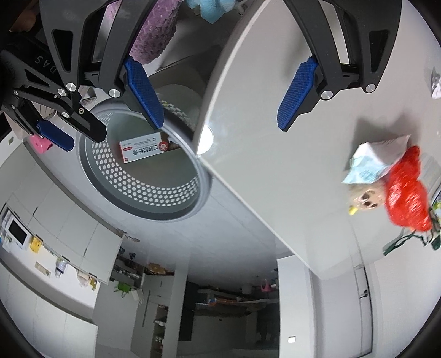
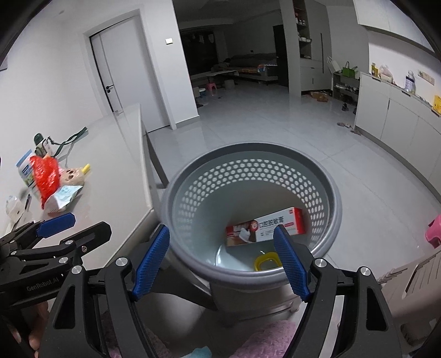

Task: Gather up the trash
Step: 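Withdraw both tools from the basket back toward the table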

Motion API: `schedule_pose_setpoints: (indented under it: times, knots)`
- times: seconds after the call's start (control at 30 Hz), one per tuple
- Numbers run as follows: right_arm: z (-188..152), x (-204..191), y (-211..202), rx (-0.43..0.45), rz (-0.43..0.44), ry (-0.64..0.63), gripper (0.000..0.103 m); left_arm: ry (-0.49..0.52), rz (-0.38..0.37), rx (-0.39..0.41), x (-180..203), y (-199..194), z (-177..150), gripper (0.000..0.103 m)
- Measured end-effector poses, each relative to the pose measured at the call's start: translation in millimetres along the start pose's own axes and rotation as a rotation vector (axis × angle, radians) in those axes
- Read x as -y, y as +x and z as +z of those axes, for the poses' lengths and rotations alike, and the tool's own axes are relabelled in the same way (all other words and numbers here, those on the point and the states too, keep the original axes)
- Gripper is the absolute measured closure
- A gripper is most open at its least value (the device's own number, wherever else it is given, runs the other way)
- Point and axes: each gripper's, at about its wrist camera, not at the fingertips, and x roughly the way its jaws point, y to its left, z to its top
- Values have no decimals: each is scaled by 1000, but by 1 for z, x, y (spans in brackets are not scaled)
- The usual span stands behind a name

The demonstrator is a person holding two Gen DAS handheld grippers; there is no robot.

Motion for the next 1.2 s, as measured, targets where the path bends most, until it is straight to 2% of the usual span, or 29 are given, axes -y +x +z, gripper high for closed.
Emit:
schedule_pose_setpoints:
  times: [0.3,0.43,0.7,1.2]
  knots:
    - [-5,-42,-8,26,70,-51,28,-76,58,44,-42,-28,-19,16]
    - [-13,-67,-2,4,158,-85,25,-121,112,54,-71,-38,-30,15]
    - [-18,-120,12,-31,257,-177,25,-225,206,52,-131,-52,-50,15]
    - [-16,-197,40,-79,357,-300,25,-421,380,48,-247,-76,-90,15]
